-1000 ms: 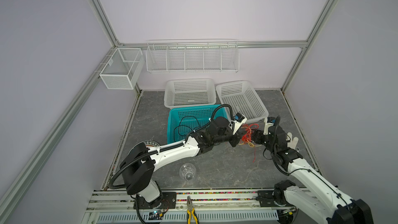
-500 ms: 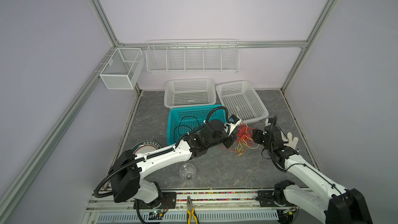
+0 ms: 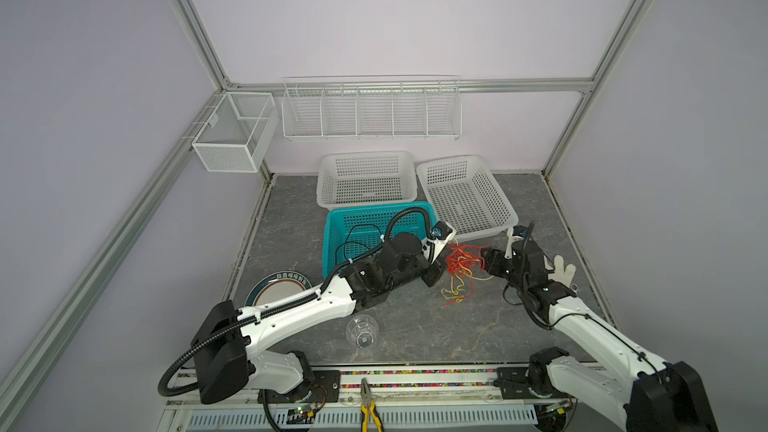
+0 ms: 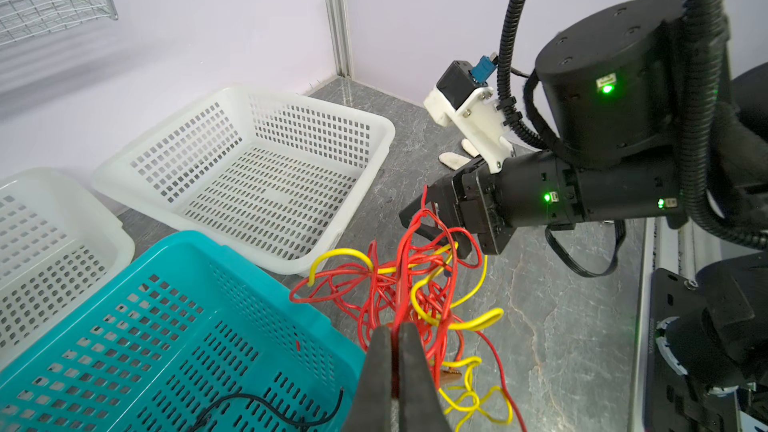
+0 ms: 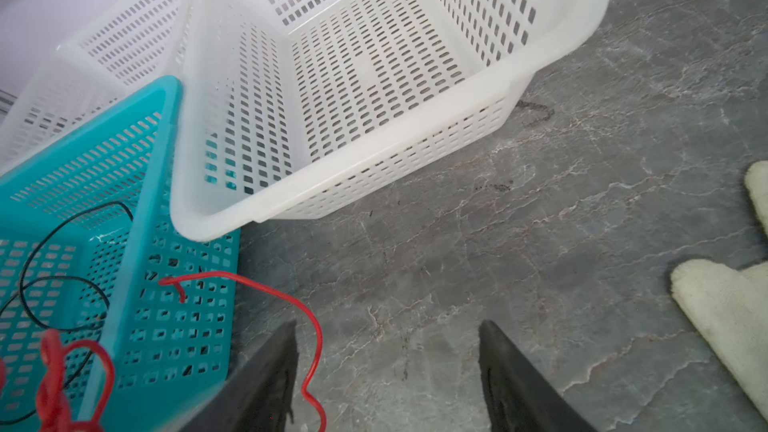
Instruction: Untangle the cables
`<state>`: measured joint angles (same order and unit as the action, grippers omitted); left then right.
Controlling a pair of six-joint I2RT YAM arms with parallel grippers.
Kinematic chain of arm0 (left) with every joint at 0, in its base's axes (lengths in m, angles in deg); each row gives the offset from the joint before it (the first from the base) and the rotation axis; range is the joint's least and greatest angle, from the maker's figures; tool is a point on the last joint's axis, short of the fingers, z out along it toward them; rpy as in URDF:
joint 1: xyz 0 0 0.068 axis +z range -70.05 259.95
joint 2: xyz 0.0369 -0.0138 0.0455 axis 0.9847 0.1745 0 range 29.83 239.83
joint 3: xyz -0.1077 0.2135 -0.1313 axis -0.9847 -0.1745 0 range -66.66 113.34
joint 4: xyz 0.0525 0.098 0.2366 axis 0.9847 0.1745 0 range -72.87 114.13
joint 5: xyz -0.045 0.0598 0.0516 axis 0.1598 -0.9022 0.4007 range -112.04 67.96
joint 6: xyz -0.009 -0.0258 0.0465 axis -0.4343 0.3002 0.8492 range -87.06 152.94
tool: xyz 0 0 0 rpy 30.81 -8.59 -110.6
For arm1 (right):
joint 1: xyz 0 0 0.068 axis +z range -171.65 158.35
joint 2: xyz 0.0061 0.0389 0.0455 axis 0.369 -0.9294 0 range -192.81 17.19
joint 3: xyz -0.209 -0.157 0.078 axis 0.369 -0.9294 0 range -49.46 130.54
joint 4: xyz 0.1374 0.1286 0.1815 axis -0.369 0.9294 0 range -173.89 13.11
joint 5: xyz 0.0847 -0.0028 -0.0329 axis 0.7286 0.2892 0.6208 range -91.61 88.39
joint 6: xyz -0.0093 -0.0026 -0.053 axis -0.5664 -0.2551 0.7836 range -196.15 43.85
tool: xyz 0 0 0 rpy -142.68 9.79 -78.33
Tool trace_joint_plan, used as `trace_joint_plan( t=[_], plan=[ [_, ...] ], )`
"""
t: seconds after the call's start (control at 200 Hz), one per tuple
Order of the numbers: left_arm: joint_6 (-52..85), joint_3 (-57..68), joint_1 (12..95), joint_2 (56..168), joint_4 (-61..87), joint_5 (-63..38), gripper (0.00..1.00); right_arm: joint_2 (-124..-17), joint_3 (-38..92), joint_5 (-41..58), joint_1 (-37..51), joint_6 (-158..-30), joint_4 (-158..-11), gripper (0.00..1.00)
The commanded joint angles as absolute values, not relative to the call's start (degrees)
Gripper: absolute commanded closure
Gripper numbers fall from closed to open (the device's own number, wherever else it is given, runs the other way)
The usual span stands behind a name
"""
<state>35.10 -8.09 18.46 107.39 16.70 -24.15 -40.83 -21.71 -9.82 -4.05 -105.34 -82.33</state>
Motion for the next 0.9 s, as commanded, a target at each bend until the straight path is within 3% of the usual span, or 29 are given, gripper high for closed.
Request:
trace_joint_plan(
  t=[0.0, 0.405, 0.515, 0.6, 0.895],
  plan=[
    [34.05, -6.24, 19.47, 107.97, 9.2, -25.95, 1.0, -40.06, -21.7, -14.05, -6.21, -103.33, -72.38, 0.3],
    [33.67, -2.28, 19.4, 115.95, 9.4, -27.88, 1.0, -28.45, -16.54, -1.49, -4.74, -99.84, -61.58, 0.3],
    [33.17, -1.71, 19.4, 116.97, 9.57, -28.12, 1.0, -25.87, -14.99, 1.3, -4.76, -100.03, -60.53, 0.39],
    [32.95, -1.51, 19.4, 117.59, 9.4, -27.9, 1.0, -25.55, -14.26, 4.04, -4.74, -100.86, -61.71, 0.44],
    [32.99, -1.28, 19.31, 118.79, 10.01, -27.82, 1.0, -29.66, -12.63, 6.01, -4.77, -105.89, -68.64, 0.45]
  ],
)
